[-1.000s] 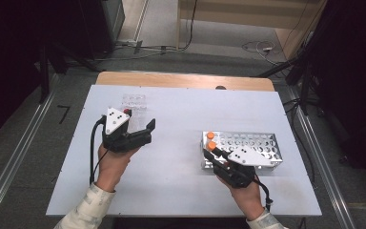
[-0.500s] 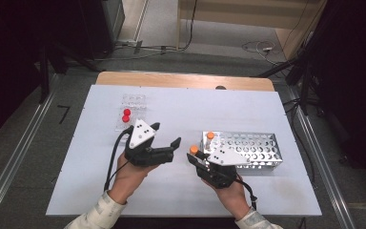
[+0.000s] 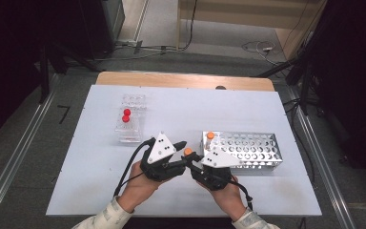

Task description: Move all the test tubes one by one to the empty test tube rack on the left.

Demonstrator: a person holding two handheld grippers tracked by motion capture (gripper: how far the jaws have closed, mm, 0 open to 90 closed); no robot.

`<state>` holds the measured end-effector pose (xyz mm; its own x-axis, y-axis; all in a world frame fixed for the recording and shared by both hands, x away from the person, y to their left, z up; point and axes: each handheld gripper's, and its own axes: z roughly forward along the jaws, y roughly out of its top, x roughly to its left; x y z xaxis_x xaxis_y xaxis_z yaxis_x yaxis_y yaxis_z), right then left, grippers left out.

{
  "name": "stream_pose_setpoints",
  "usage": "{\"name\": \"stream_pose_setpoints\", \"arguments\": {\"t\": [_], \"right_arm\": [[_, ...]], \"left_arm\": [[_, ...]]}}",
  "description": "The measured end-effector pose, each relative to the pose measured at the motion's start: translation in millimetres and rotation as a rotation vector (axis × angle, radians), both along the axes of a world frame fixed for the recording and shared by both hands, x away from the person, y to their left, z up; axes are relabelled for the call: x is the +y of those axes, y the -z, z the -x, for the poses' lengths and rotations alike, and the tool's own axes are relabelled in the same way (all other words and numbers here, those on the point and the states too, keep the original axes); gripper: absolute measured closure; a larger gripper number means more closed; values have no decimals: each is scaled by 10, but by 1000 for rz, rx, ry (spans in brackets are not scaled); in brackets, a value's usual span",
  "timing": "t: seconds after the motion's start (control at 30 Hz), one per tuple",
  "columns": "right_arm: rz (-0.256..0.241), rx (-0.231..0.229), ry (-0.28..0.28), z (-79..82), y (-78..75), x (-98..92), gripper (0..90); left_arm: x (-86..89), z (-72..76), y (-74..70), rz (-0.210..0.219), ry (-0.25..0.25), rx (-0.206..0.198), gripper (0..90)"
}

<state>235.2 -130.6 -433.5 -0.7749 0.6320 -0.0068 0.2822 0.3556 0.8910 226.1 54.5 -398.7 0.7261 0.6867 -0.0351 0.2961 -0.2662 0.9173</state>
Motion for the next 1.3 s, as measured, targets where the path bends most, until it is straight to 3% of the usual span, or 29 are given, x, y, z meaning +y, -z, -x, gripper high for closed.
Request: {"name": "stream_pose_setpoints", "arguments": {"t": [0.13, 0.23, 0.3, 0.47, 0.6, 0.93, 1.3], "right_arm": [[1, -1, -1, 1, 0, 3, 711], [1, 1, -1, 3, 1, 3, 692], [-2, 7, 5, 2, -8, -5, 548], [-16, 5, 17, 1, -56, -102, 444], [2, 23, 12, 21, -81, -173, 262], [-1, 34, 10, 90, -94, -301, 242], [-1, 43, 38, 92, -73, -417, 247]], "left_arm": [[-4, 4, 13, -17, 0, -14, 686], [9, 9, 5, -29, -3, -19, 697], [42, 7, -16, -25, -11, -24, 697], [209, -9, -105, 3, -45, -15, 698], [354, -25, -154, 41, -69, 7, 697], [690, -47, -264, 66, -162, -3, 697], [1277, -116, -459, 60, -350, -11, 697]]}}
